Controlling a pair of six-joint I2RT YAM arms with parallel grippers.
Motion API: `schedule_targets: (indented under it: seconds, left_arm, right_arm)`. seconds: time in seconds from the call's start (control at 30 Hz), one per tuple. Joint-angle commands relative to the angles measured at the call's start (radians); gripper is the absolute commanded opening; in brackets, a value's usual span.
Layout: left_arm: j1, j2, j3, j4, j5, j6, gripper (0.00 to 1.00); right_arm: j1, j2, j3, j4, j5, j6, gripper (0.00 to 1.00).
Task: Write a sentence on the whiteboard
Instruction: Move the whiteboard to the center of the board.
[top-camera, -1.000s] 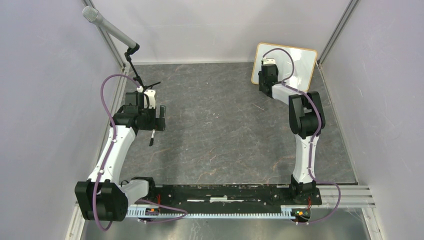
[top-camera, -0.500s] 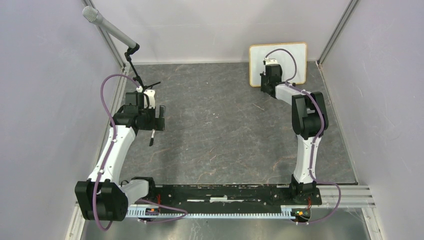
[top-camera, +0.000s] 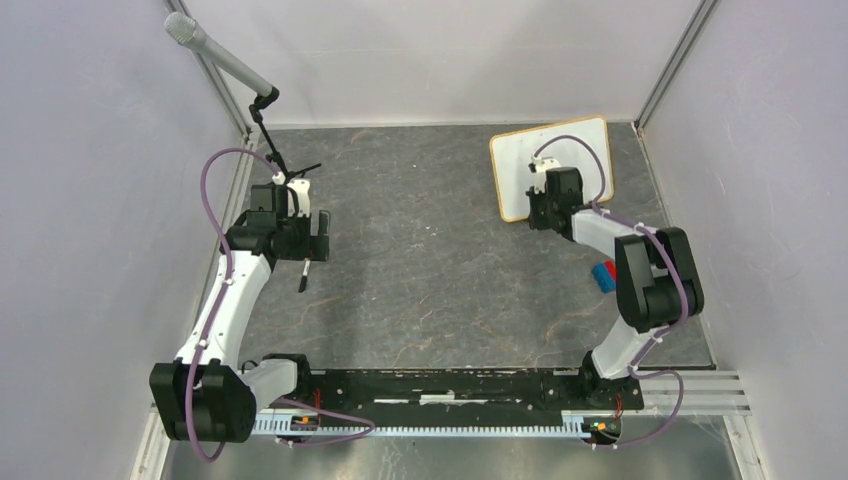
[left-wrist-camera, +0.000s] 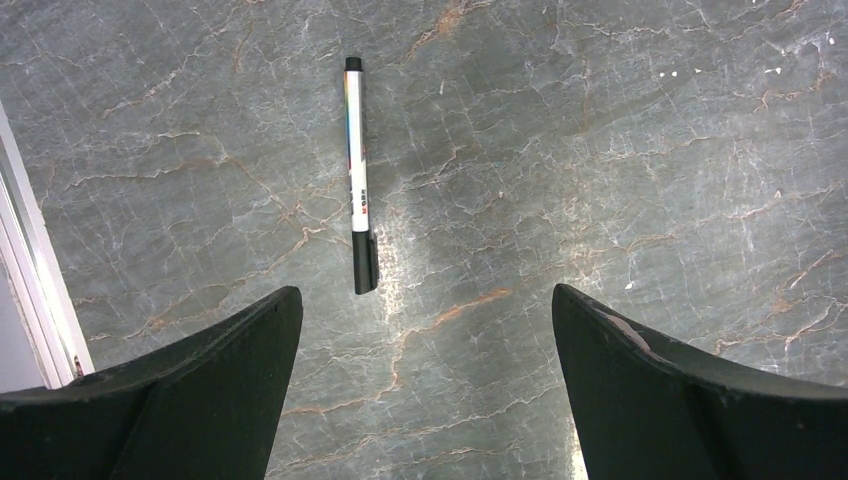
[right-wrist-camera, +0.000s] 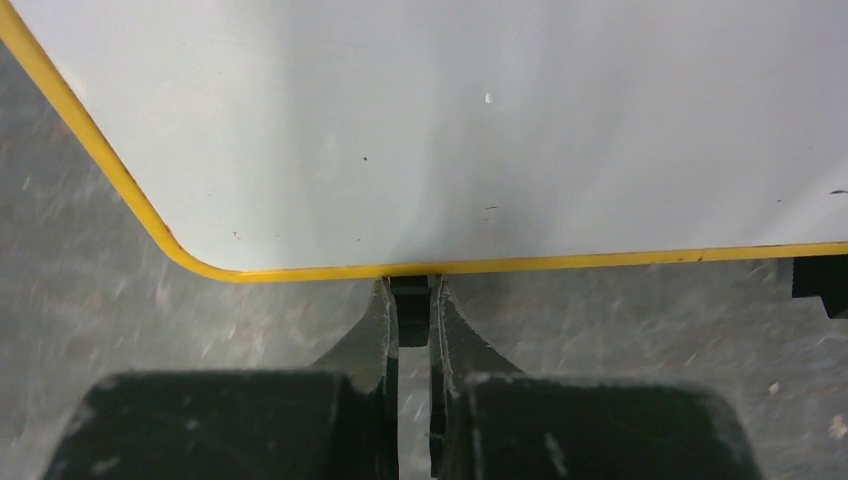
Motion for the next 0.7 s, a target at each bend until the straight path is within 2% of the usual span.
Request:
schedule_targets:
  seconds: [0.0,0.27,0.67]
  left_arm:
    - [-0.003,-0.032,0.034,0.035,0.0,-0.036,1.0]
    - [-0.002,-0.056,0.026,0.035,-0.009,-0.036,1.0]
    - [-0.003,-0.058,0.022,0.036,-0.03,-0.072,1.0]
  right_arm:
    - [0.054,-0.13,-0.127,-0.015,-0.102,-0.031,0.0]
    - [0.183,-0.288,-0.307,-0.024,-0.17,-0.021,0.0]
    - [0.455,-0.472,-0.517,0.052,-0.165,0.083,0.0]
